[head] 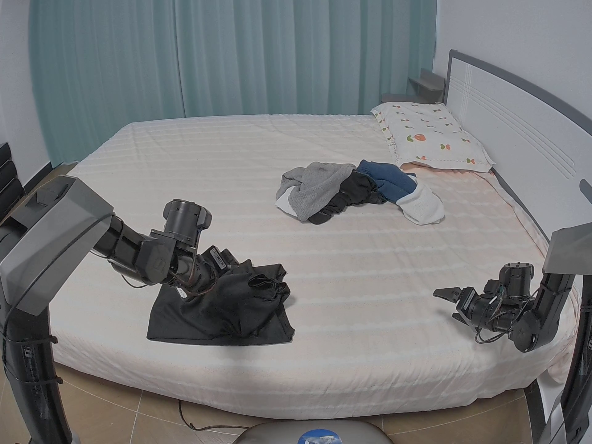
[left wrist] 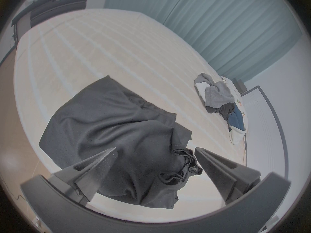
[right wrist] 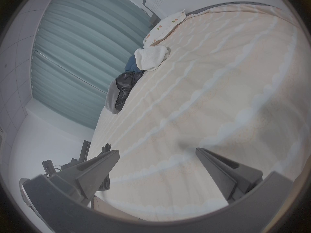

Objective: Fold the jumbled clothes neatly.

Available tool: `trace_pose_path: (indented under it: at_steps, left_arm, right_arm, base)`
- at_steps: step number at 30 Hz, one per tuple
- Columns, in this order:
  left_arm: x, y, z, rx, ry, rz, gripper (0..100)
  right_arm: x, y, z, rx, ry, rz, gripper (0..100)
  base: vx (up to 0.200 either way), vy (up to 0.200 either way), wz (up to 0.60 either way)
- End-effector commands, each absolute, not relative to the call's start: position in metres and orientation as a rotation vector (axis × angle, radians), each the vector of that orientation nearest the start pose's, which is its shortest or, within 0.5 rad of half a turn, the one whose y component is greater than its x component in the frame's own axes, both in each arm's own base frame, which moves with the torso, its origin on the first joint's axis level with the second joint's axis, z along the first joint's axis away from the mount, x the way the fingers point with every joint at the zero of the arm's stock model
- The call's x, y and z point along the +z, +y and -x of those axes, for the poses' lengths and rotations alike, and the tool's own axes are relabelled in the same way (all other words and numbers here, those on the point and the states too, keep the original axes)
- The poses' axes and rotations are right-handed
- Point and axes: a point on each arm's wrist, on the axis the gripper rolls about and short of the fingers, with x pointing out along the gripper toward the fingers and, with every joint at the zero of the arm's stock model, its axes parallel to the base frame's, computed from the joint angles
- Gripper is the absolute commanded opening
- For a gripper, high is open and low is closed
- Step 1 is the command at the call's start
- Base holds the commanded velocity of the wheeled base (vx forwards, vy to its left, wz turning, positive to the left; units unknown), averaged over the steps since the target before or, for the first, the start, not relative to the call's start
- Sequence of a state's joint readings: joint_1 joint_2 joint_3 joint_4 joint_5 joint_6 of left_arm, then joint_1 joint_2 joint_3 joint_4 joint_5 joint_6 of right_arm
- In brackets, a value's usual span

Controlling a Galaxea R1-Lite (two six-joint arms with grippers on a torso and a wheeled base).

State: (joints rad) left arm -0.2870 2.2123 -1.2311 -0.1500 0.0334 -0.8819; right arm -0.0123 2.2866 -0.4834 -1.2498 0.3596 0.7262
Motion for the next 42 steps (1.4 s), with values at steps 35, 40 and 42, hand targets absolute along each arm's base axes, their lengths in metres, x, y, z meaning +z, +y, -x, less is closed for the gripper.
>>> trace_pose_path:
  at_steps: [35,40,42]
  left_arm:
    - [0.027,-0.046,-0.391,0.203,0.975,0.885,100]
    - [0.022,-0.047,-0.391,0.216,0.982,0.869,100]
    - [0.021,-0.048,-0.391,0.217,0.983,0.865,100]
  right_arm:
    - [0.037,0.166,-0.315,0.193,0.72,-0.404,100]
    - [0.031,0.173,-0.324,0.157,0.724,-0.357,100]
    - [0.024,0.175,-0.327,0.145,0.74,-0.342,100]
  base:
    - [0.0,0.2,0.0]
    - [0.0,0.12,0.0]
    - [0.0,0.0,0.0]
